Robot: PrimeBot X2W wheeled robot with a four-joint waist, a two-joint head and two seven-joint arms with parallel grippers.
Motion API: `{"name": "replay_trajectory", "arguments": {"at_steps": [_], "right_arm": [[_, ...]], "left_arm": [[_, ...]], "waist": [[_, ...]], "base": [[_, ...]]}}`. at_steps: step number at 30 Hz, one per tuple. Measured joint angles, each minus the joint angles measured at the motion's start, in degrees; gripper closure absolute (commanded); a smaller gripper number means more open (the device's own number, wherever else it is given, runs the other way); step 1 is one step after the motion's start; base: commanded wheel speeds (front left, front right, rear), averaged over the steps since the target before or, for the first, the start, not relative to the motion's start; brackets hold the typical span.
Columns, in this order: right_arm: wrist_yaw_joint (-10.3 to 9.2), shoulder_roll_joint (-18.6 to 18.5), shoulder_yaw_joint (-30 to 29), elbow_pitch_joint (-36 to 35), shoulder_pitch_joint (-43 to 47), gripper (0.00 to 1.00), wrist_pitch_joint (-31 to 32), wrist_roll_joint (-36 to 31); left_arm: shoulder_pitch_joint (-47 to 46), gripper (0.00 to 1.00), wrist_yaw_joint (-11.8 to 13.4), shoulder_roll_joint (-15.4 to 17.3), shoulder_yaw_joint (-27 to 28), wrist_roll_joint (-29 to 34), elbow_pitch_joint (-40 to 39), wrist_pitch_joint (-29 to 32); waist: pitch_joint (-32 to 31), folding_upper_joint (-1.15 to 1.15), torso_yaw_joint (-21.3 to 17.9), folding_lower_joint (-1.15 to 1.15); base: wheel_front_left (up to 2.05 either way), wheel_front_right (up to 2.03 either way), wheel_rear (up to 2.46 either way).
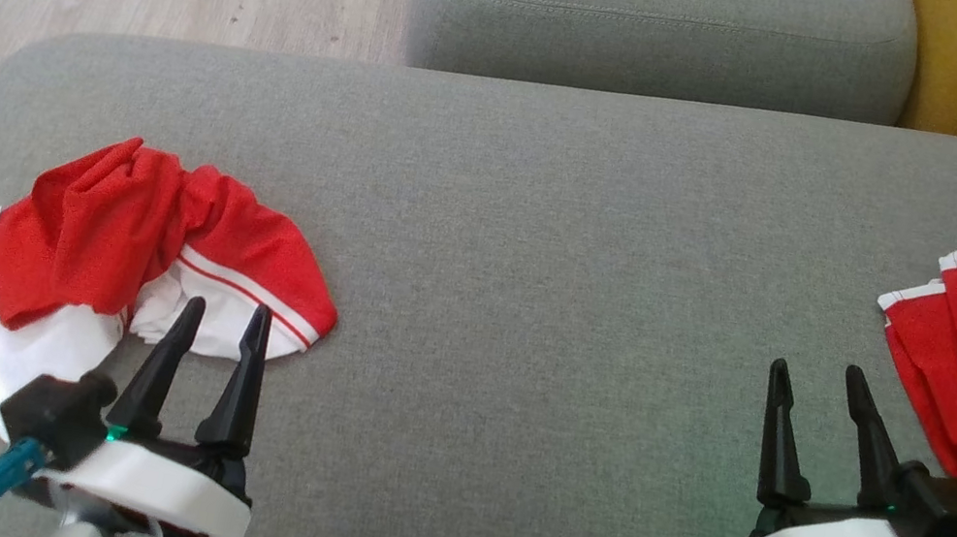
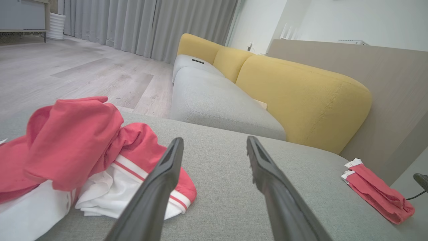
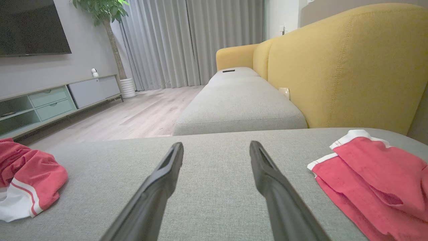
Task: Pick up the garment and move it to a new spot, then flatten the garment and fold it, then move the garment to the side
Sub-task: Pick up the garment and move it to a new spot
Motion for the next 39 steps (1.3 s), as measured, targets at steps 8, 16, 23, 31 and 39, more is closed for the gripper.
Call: {"name": "replay_trajectory", "arguments": {"at_steps": [8, 16, 23, 31, 39], "right_arm": [[0.0, 0.01, -0.04, -0.14, 0.0, 0.0, 0.0, 0.01], [0.0, 0.02, 1.07, -0.47, 0.04, 0.0, -0.01, 0.53], [0.0, 0.03, 4.15, 0.38, 0.16, 0.0, -0.01, 1.94], [0.0, 0.04, 7.6, 1.59, 0.29, 0.0, -0.01, 3.82], [0.0, 0.05, 10.2, 2.35, 0.4, 0.0, -0.01, 5.33]], "left_arm": [[0.0, 0.0, 0.04, 0.0, -0.08, 0.0, 0.12, 0.0], [-0.12, 0.0, 0.08, 0.0, -0.22, 0.09, 0.58, 0.01], [-0.15, 0.0, 0.59, 0.01, 0.54, 1.08, 1.26, 0.0], [-0.14, 0.0, 0.74, 0.03, 2.65, 2.01, 2.16, 0.0], [-0.14, 0.0, 0.65, 0.02, 4.47, 3.01, 2.25, 0.01]], "waist": [[0.01, 0.0, 0.03, 0.0], [0.47, 0.0, 1.84, 0.0], [0.32, 0.0, 6.06, 0.0], [-0.04, 0.0, 11.5, 0.0], [-0.29, 0.0, 17.47, 0.0]], "base": [[0.0, 0.0, 0.0], [0.0, 0.0, 0.0], [0.0, 0.0, 0.0], [0.0, 0.0, 0.0], [0.0, 0.0, 0.0]]}}
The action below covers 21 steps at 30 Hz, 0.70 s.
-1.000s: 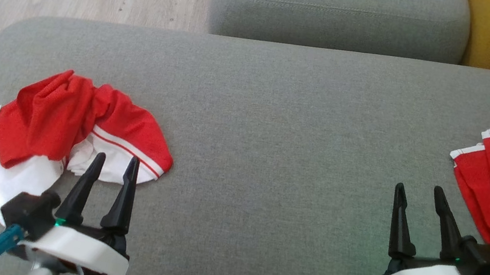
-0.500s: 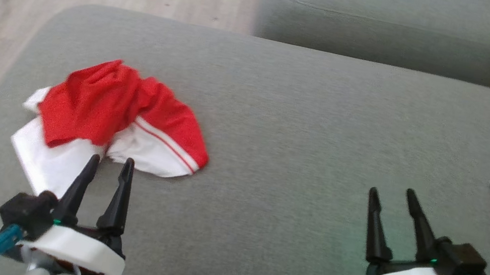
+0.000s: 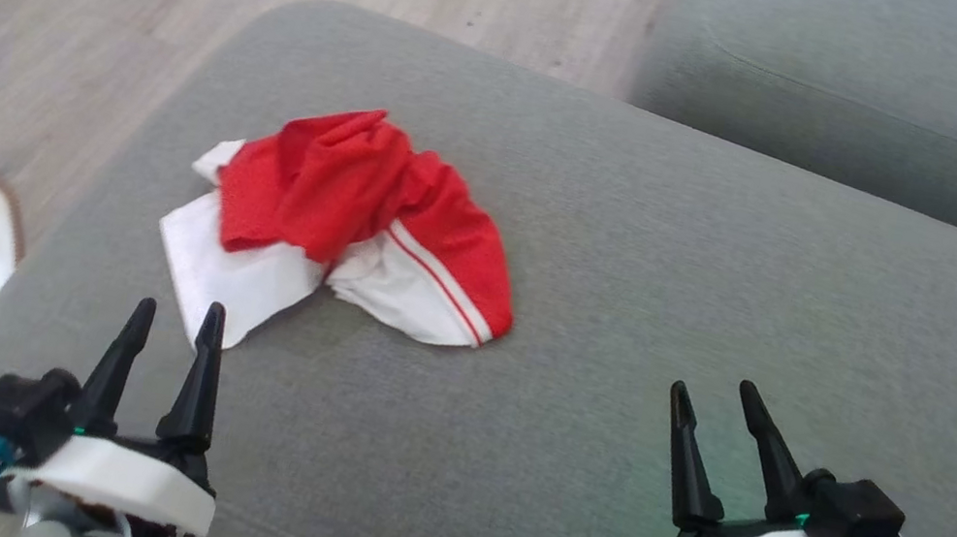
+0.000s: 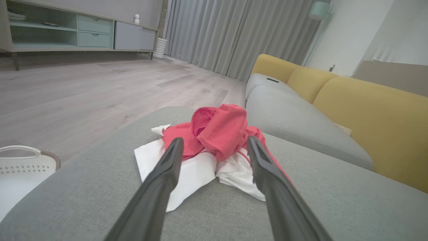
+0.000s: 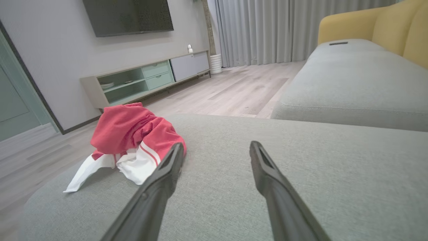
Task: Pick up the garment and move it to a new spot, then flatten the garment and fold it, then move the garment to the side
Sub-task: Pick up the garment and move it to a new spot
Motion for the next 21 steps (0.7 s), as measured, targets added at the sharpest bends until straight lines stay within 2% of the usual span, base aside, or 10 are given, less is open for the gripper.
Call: {"name": "replay_trajectory", "arguments": {"at_steps": [6, 11, 15, 21], "right_arm": [[0.0, 0.0, 0.3, 0.15, -0.01, 0.0, 0.0, 0.23], [0.0, 0.0, 0.41, 0.21, -0.41, 0.0, 0.0, 0.22], [0.0, 0.0, -0.07, 0.22, -1.25, 0.0, 0.0, -0.4], [0.0, -0.03, -2.54, -0.18, -5.1, 0.0, 0.0, -2.58]], "left_arm": [[-0.02, 0.0, -0.44, 0.01, 0.83, 0.48, 0.22, 0.0], [-1.18, 0.0, -0.48, 0.0, 1.47, 1.38, 1.3, 0.0], [-5.56, 0.0, -1.02, 0.24, 0.98, 3.67, 5.0, -0.01], [-17.89, 0.0, -1.48, 4.99, -4.05, 4.99, 16.56, 1.71]], "waist": [[0.8, 0.0, 2.6, 0.0], [2.5, 0.0, 2.35, 0.0], [4.89, 0.0, 1.27, 0.0], [9.39, 0.0, -1.41, 0.01]], "base": [[0.0, 0.0, 0.0], [0.0, 0.0, 0.0], [0.0, 0.0, 0.0], [0.0, 0.0, 0.0]]}}
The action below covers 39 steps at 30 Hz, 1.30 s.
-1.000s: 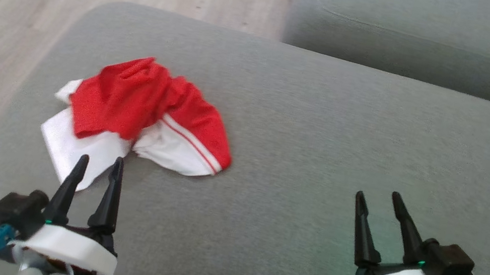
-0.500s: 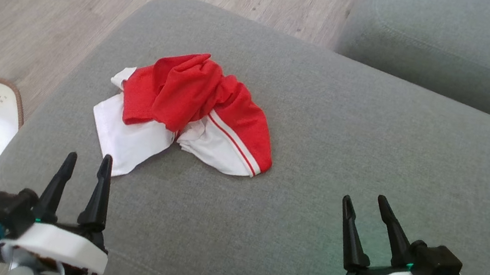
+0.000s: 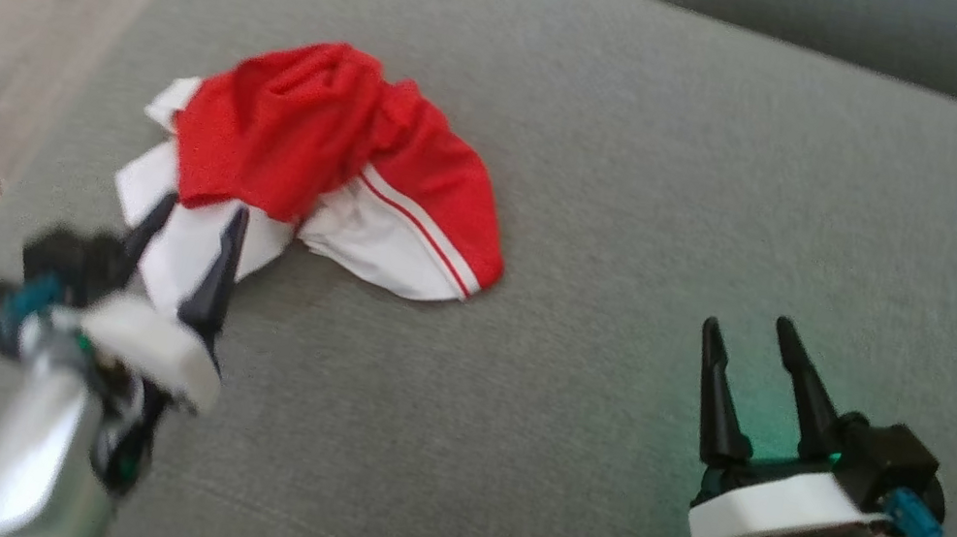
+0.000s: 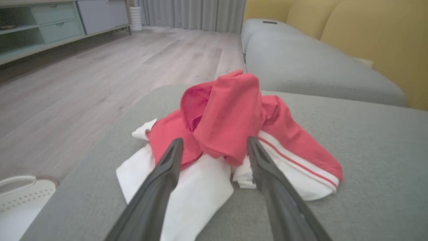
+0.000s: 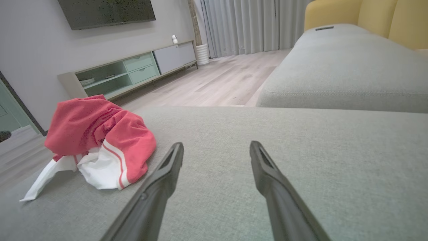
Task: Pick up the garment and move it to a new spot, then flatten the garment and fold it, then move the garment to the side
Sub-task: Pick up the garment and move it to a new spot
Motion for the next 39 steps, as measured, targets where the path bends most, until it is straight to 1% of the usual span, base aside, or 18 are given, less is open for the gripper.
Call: {"name": "replay_trajectory", "arguments": {"at_steps": [4, 6, 8, 10, 14, 15, 16, 21, 24, 27, 30, 31, 33, 39], "right_arm": [[0.0, -0.01, -0.93, -0.13, -0.84, 0.0, 0.0, -0.82], [0.0, -0.02, -1.02, -0.25, -1.29, 0.0, 0.0, -0.82], [0.0, -0.02, -1.15, -0.41, -1.7, 0.0, 0.0, -0.83], [0.0, -0.03, -1.31, -0.69, -1.97, 0.0, 0.0, -0.92], [0.0, -0.03, -1.45, -0.94, -2.65, 0.0, 0.0, -1.42], [0.0, -0.03, -1.49, -0.94, -2.65, 0.0, 0.0, -1.42], [0.0, -0.03, -1.55, -0.93, -2.64, 0.0, 0.0, -1.42], [0.0, -0.04, -1.54, -0.87, -2.64, 0.0, 0.0, -1.41], [0.0, -0.04, -1.51, -0.62, -2.61, 0.0, 0.0, -1.36], [0.0, -0.04, -1.49, -0.54, -2.32, 0.0, 0.0, -1.22], [0.0, -0.03, -1.44, -0.36, -2.19, 0.0, 0.0, -0.73], [0.0, -0.03, -1.44, -0.36, -2.19, 0.0, 0.0, -0.73], [0.0, -0.03, -1.43, -0.29, -2.14, 0.0, 0.0, -0.62], [0.0, -0.03, -1.16, -0.29, -1.99, 0.0, -0.01, 0.63]], "left_arm": [[-7.88, 0.0, -0.05, 3.07, -2.3, -0.88, 6.2, 2.94], [-10.88, 0.0, -0.44, 4.22, -2.29, -1.8, 9.45, 4.61], [-13.04, 0.0, -0.44, 5.33, -2.16, -3.07, 12.35, 6.26], [-14.61, 0.0, -0.44, 6.52, -3.23, -3.88, 14.63, 7.19], [-17.03, 0.0, -0.44, 7.58, -5.64, -6.62, 18.36, 7.84], [-17.52, 0.38, -0.44, 7.82, -5.8, -6.94, 19.19, 7.79], [-17.86, 1.0, -0.44, 8.18, -5.93, -7.16, 19.75, 7.27], [-19.07, 1.0, -0.44, 9.75, -6.1, -7.04, 20.37, 1.27], [-19.09, 1.0, -0.37, 10.46, -6.08, -6.2, 17.94, -0.79], [-18.88, 1.0, 0.02, 10.56, -5.86, -5.41, 12.5, -1.25], [-18.09, 1.0, 0.67, 10.95, -5.01, -4.45, 4.57, -1.3], [-18.09, 1.0, 0.67, 10.95, -5.01, -4.45, 4.57, -1.3], [-17.27, 1.0, 1.11, 11.27, -4.16, -4.23, -0.09, -1.32], [-13.98, 1.0, 2.67, 11.91, -2.5, -3.34, -10.01, -1.32]], "waist": [[2.63, 0.0, -2.37, 0.0], [3.79, 0.0, -3.69, 0.0], [4.86, 0.0, -4.92, 0.0], [5.89, 0.0, -6.0, 0.0], [7.42, 0.0, -7.78, 0.0], [7.65, 0.0, -8.11, 0.0], [7.8, 0.0, -8.39, 0.0], [6.99, 0.0, -9.07, -0.01], [5.69, 0.0, -9.29, -0.01], [4.08, 0.0, -9.49, -0.01], [2.45, 0.0, -9.77, -0.02], [2.45, 0.0, -9.77, -0.02], [1.52, 0.0, -10.03, -0.02], [-0.09, 0.0, -11.69, -0.02]], "base": [[0.0, 0.0, 0.0], [0.0, 0.0, 0.0], [0.0, 0.0, 0.0], [0.0, 0.0, 0.0], [0.0, 0.0, 0.0], [0.0, 0.0, 0.0], [0.0, 0.0, 0.0], [0.0, 0.0, 0.0], [0.0, 0.0, 0.0], [0.0, 0.0, 0.0], [0.0, 0.0, 0.0], [0.0, 0.0, 0.0], [0.0, 0.0, 0.0], [0.0, 0.0, 0.0]]}}
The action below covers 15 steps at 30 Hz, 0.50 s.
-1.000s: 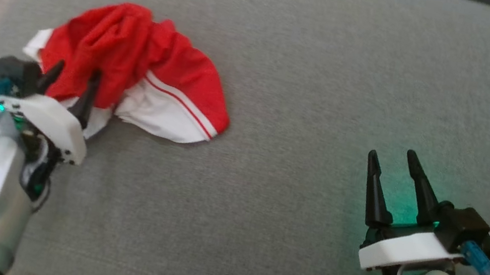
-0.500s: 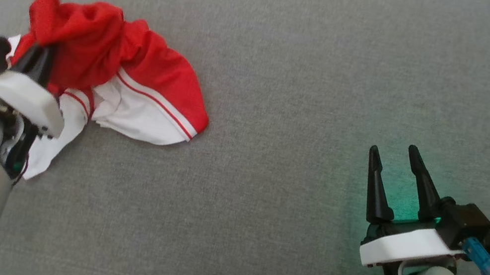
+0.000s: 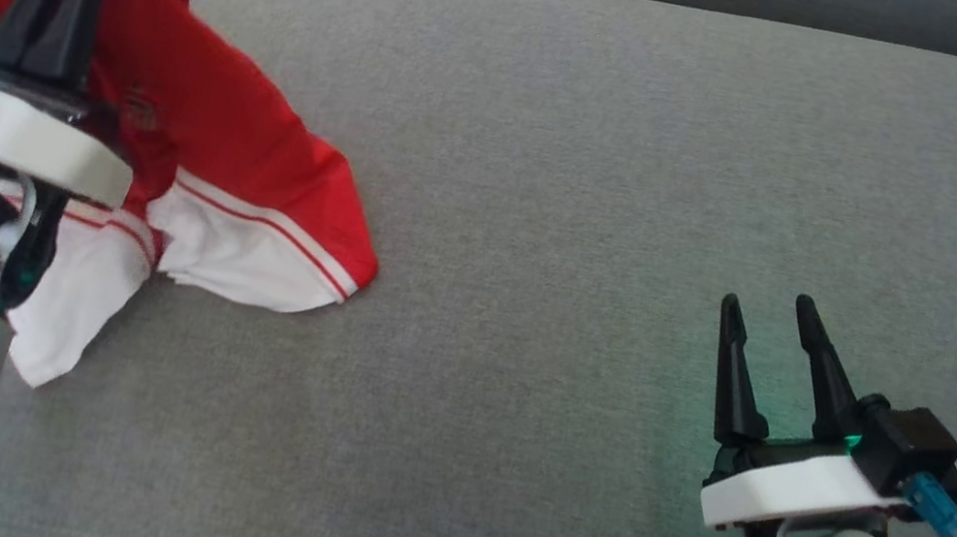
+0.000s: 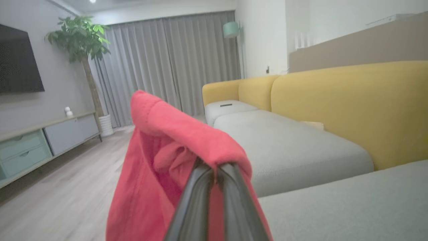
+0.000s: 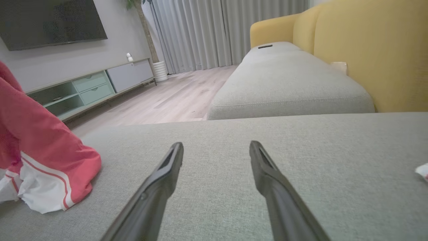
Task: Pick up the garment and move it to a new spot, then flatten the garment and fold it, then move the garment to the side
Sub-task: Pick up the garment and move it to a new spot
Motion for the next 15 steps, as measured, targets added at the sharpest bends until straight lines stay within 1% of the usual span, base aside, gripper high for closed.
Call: {"name": "replay_trajectory", "arguments": {"at_steps": [4, 12, 15], "right_arm": [[0.0, 0.01, 0.21, -0.02, 0.86, 0.0, -0.08, 0.82], [0.0, 0.02, 1.36, -0.74, 0.71, 0.0, -0.1, 1.66], [0.0, 0.01, 1.51, -1.03, 0.52, 0.0, -0.13, 1.7]], "left_arm": [[0.07, 1.0, 0.18, 0.01, -0.08, 0.52, -4.26, -0.01], [-1.47, 1.0, -0.18, 0.0, -3.71, 2.1, -8.03, 0.71], [-4.28, 1.0, -1.23, 0.09, -6.26, 2.97, -8.78, 1.63]], "waist": [[-0.8, 0.0, -1.43, 0.0], [-1.06, 0.0, -6.18, 0.0], [-0.78, 0.0, -8.67, 0.0]], "base": [[0.0, 0.0, 0.0], [0.0, 0.0, 0.0], [0.0, 0.0, 0.0]]}}
